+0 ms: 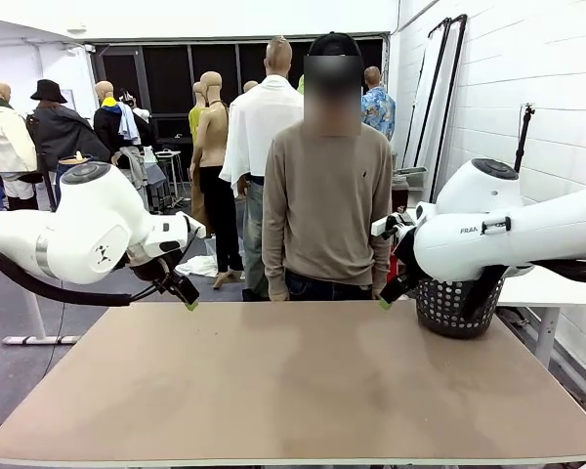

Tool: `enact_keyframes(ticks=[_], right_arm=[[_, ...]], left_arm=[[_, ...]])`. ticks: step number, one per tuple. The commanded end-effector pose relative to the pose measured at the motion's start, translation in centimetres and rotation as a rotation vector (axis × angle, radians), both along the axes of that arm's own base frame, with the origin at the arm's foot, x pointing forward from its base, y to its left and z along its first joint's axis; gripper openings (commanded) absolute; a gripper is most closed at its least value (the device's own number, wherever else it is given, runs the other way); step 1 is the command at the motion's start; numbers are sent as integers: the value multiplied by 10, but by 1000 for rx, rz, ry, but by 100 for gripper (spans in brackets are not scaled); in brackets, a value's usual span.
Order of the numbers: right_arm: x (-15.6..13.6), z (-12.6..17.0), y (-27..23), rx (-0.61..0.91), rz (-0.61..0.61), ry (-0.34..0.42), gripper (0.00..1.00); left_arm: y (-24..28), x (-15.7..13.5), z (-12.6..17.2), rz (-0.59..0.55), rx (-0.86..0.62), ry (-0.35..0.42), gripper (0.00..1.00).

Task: Fold the training pants.
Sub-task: Grab both ends of the Training pants handed by a person.

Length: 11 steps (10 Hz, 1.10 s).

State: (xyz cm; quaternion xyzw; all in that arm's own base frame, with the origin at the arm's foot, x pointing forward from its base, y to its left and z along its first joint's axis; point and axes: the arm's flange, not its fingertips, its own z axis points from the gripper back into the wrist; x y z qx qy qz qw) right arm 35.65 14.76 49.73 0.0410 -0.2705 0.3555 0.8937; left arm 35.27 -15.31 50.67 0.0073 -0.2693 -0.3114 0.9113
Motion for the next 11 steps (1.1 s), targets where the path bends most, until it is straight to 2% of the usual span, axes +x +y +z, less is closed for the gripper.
enact_keyframes(ticks=[1, 4, 7, 11], right_arm=[[-5, 9, -4, 19, 50, -1, 100], [-17, 26, -8, 71, 101, -41, 100], [-24, 36, -18, 154, 163, -99, 100], [-26, 39, -26, 250, 225, -121, 100]], left_arm=[[-1, -10, 16, 4, 23, -21, 100], [1, -25, 35, -41, -7, -51, 100], [16, -27, 43, -110, -75, -89, 100], [28, -34, 44, -280, -249, -106, 100]])
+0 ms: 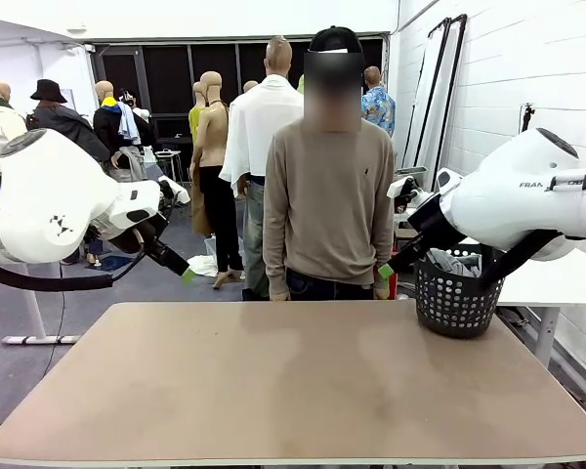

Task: Fold the training pants.
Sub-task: Grab both ends of the Training pants handed by a person.

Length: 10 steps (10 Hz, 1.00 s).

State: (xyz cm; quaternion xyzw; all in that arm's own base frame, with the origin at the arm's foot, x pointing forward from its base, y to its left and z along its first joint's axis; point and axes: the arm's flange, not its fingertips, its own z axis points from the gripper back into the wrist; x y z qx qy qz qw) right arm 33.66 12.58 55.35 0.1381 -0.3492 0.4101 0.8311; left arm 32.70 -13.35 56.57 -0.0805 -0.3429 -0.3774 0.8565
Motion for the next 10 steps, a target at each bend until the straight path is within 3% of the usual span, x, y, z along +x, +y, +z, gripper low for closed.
enact_keyframes(ticks=[1, 5, 6, 7, 10], right_arm=[[-4, -18, -4, 50, 41, -11, 100], [-2, -18, -2, 71, 67, -15, 100], [-2, -18, -1, 61, 57, -10, 100], [2, -2, 0, 41, 35, 2, 100], [2, -2, 0, 41, 35, 2, 100]], left_arm=[[7, -9, -16, -111, -103, -1, 100], [-2, -24, -16, -152, -133, -34, 100], [-1, -23, -15, -88, -155, -31, 100], [-11, -7, 9, -131, -107, -9, 100], [-11, -7, 9, -131, -107, -9, 100]])
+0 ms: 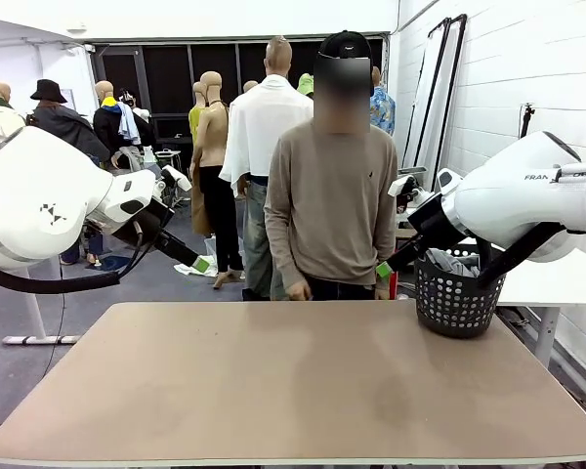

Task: Fold the training pants.
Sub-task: Grab both ends of the Training pants handed by a person.

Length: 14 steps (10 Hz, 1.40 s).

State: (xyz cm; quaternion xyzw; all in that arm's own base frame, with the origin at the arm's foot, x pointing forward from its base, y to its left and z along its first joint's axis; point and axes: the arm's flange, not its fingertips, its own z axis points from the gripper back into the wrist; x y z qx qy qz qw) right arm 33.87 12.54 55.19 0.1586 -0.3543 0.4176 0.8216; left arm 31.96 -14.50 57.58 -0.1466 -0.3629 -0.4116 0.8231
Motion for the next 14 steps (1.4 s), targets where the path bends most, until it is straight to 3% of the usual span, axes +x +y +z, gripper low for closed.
enact_keyframes(ticks=[1, 14], right_arm=[[0, 0, 0, 5, 2, 3, 100], [0, 0, 0, 5, 2, 3, 100]], left_arm=[[1, 0, -1, -5, 4, 3, 100], [1, 0, -1, -5, 4, 3, 100]])
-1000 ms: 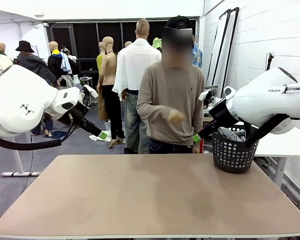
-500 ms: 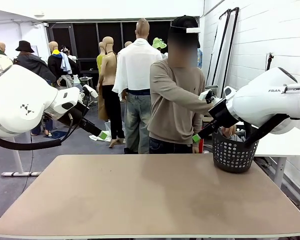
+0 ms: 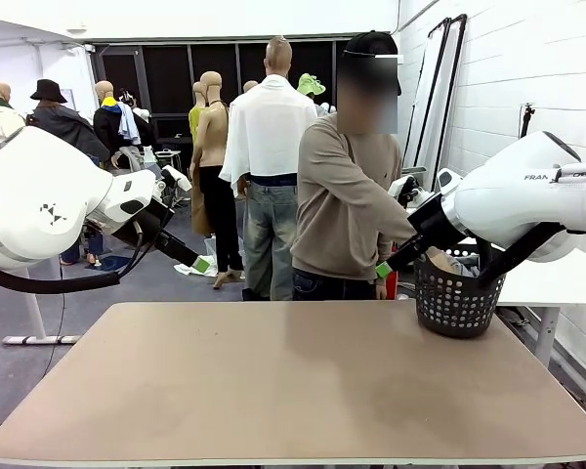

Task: Fold the training pants.
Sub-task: Grab both ends of the Training pants handed by a person.

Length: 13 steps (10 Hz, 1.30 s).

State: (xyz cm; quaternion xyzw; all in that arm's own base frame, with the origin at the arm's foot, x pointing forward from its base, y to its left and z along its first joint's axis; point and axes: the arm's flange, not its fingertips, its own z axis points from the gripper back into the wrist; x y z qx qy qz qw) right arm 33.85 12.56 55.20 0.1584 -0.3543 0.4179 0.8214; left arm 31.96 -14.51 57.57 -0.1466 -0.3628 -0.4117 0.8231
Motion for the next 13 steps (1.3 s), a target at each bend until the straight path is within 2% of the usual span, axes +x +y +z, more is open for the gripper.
enact_keyframes(ticks=[1, 13], right_arm=[[0, 0, 0, 6, 1, 3, 100], [0, 0, 0, 6, 1, 3, 100]], left_arm=[[1, 0, -1, -5, 4, 3, 100], [1, 0, -1, -5, 4, 3, 100]])
